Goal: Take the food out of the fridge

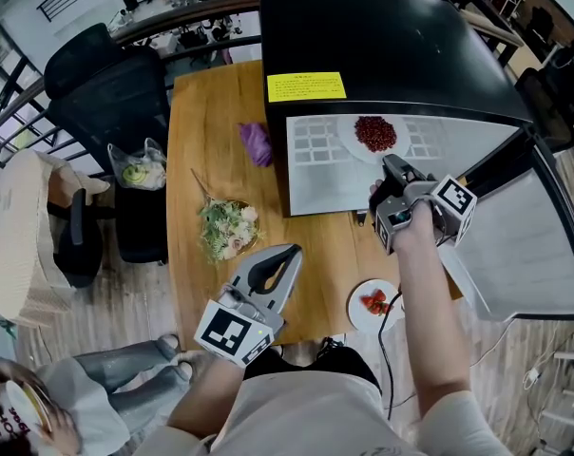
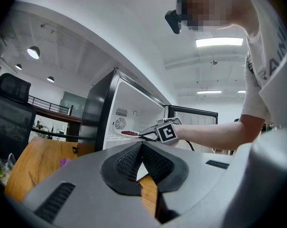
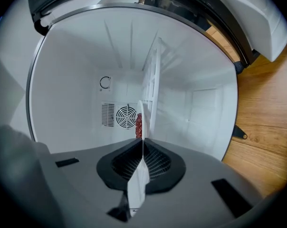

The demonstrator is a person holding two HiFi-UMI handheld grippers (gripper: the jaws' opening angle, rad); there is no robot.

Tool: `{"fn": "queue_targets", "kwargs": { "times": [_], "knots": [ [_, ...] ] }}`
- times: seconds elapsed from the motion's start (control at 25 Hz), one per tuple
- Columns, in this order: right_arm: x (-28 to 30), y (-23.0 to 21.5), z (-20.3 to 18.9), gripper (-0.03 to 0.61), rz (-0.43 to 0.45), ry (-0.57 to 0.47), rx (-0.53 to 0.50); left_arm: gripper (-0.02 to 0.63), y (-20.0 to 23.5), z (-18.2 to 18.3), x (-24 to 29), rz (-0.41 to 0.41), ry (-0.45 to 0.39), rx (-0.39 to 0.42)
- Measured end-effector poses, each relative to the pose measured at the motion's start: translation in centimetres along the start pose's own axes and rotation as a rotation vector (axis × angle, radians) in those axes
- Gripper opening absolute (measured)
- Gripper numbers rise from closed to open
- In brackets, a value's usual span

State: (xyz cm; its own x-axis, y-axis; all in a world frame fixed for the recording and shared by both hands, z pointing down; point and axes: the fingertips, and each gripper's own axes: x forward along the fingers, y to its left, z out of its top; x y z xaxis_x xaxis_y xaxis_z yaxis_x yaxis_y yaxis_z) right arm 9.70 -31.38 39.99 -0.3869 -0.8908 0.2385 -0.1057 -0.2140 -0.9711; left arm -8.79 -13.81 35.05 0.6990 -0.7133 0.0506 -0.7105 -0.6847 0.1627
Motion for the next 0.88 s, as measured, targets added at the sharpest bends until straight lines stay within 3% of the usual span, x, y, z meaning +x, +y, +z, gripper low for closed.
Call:
{"fn": "queue_targets", "kwargs": {
  "times": [0.56, 0.88],
  "knots": [
    [-1.7, 0.4, -0.1, 0.025, 0.079, 0.001, -0.02, 0.006, -0.2, -0.1, -0.3, 0.017, 0.003, 0.001],
    [-5.9, 0.5, -1.0, 0.025, 0.121, 0.034, -0.03, 0.006, -0.6, -0.3, -0.7, 0.038, -0.003, 0.009]
  ]
}}
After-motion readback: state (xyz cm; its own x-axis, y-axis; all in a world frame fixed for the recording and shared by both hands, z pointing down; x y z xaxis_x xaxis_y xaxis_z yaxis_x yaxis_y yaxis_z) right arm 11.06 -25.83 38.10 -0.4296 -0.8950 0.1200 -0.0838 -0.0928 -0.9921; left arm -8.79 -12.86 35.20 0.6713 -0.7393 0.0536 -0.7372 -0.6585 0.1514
